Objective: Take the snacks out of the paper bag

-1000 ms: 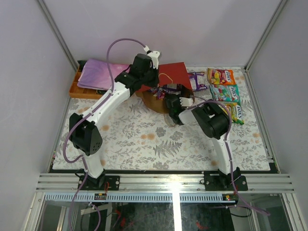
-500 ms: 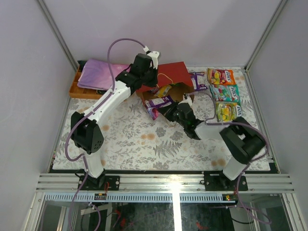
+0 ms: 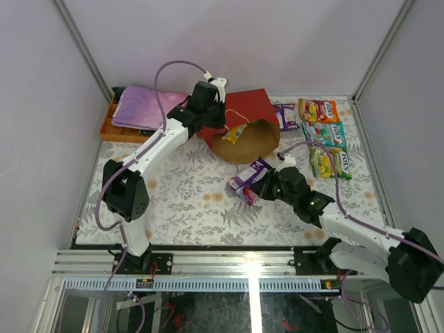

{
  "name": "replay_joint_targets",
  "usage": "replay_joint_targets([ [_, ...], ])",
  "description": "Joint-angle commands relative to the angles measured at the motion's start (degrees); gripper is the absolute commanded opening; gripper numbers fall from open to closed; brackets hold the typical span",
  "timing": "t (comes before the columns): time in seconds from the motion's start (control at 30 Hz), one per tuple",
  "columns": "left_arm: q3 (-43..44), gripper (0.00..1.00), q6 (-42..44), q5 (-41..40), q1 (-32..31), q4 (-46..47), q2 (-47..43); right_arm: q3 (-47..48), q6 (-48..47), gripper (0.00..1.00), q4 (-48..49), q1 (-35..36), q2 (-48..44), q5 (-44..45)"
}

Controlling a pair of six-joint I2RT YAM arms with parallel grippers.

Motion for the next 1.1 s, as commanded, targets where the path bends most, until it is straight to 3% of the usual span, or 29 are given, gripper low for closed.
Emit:
replay_joint_targets([
  [0.0, -3.2, 0.04, -2.05, -1.18, 0.39, 4.58, -1.51, -1.94, -6.33, 0.0, -8.94, 0.39, -8.18, 7.4],
  [0.2, -7.85, 0.03, -3.88, -2.5, 0.45, 8.02, -3.81, -1.99, -5.53, 0.0, -12.7, -2.78, -9.93, 8.5],
  [0.47, -10.74, 0.03, -4.95, -2.51, 0.46, 10.29, -5.18, -1.19, -5.99, 0.0, -14.99, -19.79, -7.79, -0.69],
  [0.83, -11.67, 0.04, -4.5, -2.02, 0.46, 10.82, -5.65, -2.36, -5.12, 0.0, -16.04, -28.0, -6.39, -0.77],
  [0.93, -11.61, 0.04, -4.45, -1.7, 0.41, 10.82, -5.51, 0.73, -8.95, 0.0, -15.11, -30.29, -2.1, -3.92],
  [1.07, -11.49, 0.04, -4.35, -1.45, 0.46, 10.74, -5.35, 13.4, -19.53, 0.0, -21.81, -31.81, 12.31, -12.69],
])
